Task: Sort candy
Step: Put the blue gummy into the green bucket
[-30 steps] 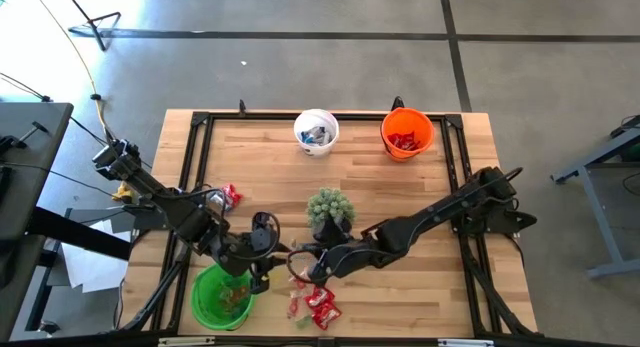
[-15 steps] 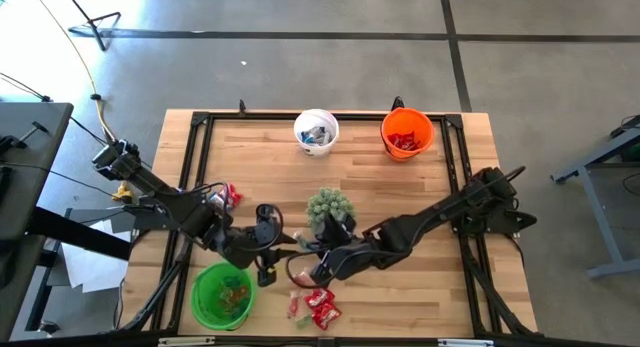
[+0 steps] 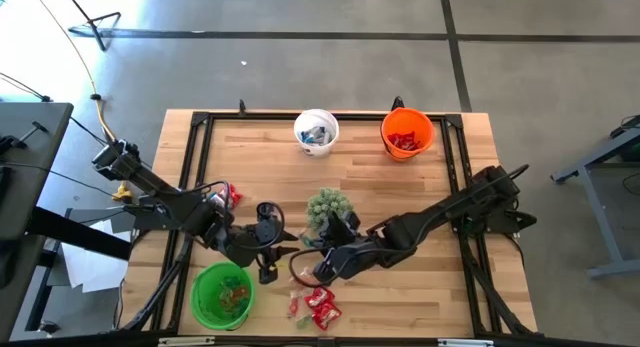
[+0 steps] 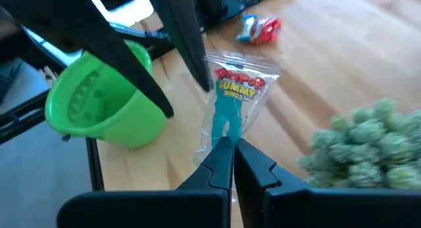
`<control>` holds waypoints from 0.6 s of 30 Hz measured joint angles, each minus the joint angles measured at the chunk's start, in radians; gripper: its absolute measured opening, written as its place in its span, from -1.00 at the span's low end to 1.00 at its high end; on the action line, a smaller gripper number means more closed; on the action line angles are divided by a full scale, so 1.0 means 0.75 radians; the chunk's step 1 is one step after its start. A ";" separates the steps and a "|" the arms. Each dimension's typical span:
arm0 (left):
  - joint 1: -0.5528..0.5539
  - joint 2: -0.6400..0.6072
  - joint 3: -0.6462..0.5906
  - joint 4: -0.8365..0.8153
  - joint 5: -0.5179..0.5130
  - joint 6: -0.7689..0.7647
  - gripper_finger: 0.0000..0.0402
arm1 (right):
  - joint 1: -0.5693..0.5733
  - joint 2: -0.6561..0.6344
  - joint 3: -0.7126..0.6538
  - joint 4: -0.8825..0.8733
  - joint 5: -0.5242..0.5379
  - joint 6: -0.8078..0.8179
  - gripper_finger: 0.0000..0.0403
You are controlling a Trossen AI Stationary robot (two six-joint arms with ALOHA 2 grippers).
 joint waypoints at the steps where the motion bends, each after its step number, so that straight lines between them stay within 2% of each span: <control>1: 0.006 0.000 0.000 -0.001 0.000 0.000 -0.52 | 0.002 -0.013 0.000 -0.012 0.014 -0.004 -1.00; 4: 0.025 0.000 0.000 -0.002 -0.001 0.000 -0.52 | 0.002 -0.045 0.000 -0.030 0.054 -0.023 -1.00; 18: 0.128 0.000 0.000 0.008 -0.001 0.000 -0.52 | -0.002 -0.055 -0.002 -0.066 0.046 -0.057 -1.00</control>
